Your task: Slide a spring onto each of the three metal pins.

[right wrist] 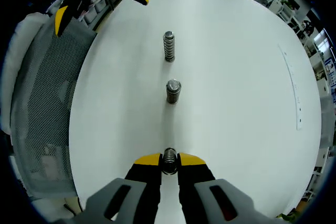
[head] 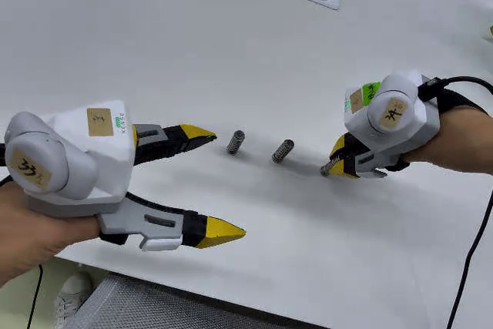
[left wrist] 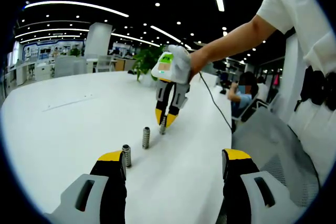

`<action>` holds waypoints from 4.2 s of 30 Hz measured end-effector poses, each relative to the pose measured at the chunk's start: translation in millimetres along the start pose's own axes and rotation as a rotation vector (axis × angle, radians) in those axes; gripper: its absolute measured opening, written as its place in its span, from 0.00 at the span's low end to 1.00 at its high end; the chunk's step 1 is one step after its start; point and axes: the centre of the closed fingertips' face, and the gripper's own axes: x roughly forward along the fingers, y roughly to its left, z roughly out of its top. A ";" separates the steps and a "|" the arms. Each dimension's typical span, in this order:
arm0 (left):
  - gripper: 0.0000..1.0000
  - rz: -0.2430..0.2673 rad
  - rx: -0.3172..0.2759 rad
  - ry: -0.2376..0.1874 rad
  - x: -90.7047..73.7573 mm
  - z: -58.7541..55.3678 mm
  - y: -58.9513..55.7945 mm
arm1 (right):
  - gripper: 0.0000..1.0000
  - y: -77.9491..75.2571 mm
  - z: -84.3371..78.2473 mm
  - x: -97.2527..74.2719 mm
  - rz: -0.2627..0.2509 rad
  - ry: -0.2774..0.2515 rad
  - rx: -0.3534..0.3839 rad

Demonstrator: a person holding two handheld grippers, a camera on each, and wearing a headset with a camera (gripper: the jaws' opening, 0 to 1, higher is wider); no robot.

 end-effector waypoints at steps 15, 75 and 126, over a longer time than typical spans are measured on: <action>0.76 0.000 -0.002 0.000 0.9 1.0 -0.1 | 0.12 0.4 -0.7 5.2 0.007 0.005 0.003; 0.93 0.069 0.122 0.175 -18.9 -7.2 17.9 | 0.82 67.4 -47.3 -83.0 -0.254 -0.703 0.581; 0.97 0.101 0.104 0.211 -16.7 -13.0 21.7 | 0.92 86.1 -65.5 -92.2 -0.363 -0.805 0.639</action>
